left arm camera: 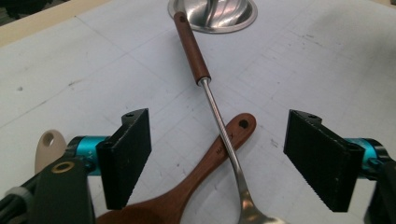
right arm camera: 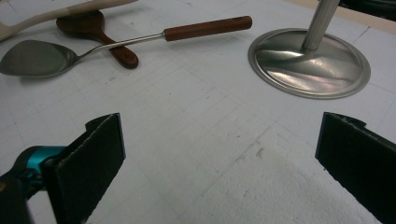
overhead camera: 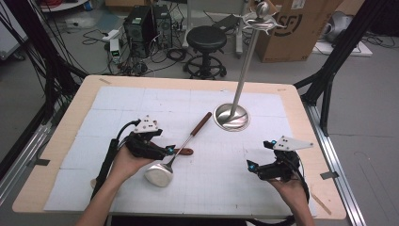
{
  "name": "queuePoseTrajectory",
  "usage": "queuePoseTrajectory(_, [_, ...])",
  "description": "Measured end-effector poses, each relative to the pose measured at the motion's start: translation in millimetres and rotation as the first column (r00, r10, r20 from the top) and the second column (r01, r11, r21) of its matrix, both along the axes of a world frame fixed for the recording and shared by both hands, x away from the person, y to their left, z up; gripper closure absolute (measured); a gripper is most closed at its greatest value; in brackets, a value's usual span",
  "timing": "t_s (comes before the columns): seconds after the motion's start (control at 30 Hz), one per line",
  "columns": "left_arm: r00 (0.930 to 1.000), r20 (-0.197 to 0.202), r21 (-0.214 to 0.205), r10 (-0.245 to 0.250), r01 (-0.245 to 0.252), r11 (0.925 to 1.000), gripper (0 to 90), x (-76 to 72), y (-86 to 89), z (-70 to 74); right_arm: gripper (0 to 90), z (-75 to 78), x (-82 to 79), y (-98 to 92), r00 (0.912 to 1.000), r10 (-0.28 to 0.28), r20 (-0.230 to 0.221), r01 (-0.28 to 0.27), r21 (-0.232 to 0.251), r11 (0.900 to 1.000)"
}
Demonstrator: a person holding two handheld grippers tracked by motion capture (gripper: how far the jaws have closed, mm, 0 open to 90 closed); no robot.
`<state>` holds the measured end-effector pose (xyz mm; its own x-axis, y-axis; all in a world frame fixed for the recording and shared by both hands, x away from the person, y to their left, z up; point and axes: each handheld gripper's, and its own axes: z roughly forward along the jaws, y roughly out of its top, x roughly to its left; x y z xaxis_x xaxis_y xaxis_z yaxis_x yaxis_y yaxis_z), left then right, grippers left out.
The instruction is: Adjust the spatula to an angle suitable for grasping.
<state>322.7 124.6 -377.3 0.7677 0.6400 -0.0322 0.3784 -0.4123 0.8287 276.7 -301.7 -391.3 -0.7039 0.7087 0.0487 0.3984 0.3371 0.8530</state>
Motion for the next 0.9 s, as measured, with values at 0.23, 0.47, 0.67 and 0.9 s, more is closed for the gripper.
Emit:
queuePoseTrajectory(0.23, [0.9998,-0.019,-0.018,-0.004,0.003,0.9998,27.2,12.6,-18.8,-6.6,0.2,-0.2,0.6,-0.5,1.0,0.0,0.007,0.0,-0.001,1.0])
queuePoseTrajectory(0.47, [0.999,-0.036,-0.03,0.025,-0.026,0.9992,30.6,22.0,-24.7,-13.5,0.2,-0.3,0.7,-0.6,1.0,-0.001,0.005,0.001,0.001,1.0])
queuePoseTrajectory(0.67, [0.9981,-0.05,-0.024,0.038,-0.039,0.999,33.7,27.7,-32.4,-18.9,0.2,-0.6,1.7,-0.8,1.0,0.0,0.005,0.0,0.003,1.0])
queuePoseTrajectory(0.9, [0.9991,-0.029,0.019,0.029,-0.029,0.9994,35.0,25.5,-48.3,-22.9,0.2,-0.5,2.1,-0.8,1.0,0.0,0.003,0.0,0.003,1.0])
